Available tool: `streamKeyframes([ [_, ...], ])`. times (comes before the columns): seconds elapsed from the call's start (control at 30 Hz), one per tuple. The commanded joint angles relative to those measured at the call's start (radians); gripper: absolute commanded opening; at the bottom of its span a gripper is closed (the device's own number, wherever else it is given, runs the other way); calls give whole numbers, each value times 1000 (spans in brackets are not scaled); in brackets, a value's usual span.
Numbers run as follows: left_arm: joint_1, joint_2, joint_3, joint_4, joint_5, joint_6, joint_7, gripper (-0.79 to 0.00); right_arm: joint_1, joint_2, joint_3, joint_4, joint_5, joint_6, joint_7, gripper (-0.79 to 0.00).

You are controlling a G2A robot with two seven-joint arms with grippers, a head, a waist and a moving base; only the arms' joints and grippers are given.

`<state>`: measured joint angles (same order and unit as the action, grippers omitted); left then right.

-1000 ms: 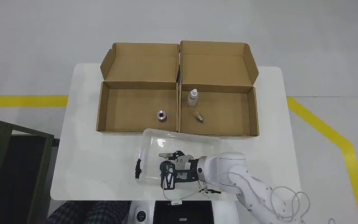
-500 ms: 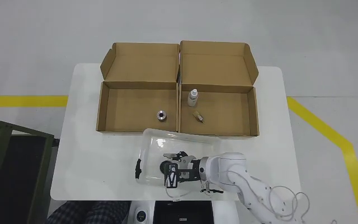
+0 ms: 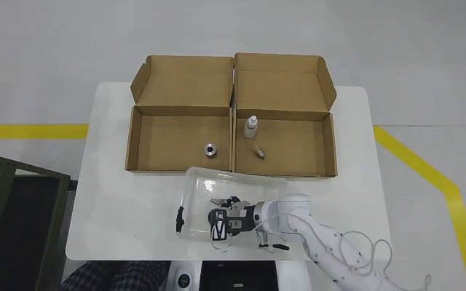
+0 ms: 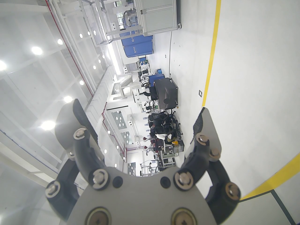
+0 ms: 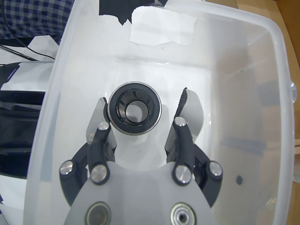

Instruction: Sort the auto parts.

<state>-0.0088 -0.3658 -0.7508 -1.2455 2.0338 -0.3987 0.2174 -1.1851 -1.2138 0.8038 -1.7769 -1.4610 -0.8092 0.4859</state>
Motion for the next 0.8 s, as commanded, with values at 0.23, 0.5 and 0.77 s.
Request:
streamKeyframes([
  [0.23,0,0,0,0,0,0,0,0,36,-9,-26,64,48,-10,-32,-416],
  [0.5,0,0,0,0,0,0,0,0,45,-8,-29,65,59,-28,-69,-785],
  [0.77,0,0,0,0,0,0,0,0,35,2,-3,28,73,-42,-108,-785],
])
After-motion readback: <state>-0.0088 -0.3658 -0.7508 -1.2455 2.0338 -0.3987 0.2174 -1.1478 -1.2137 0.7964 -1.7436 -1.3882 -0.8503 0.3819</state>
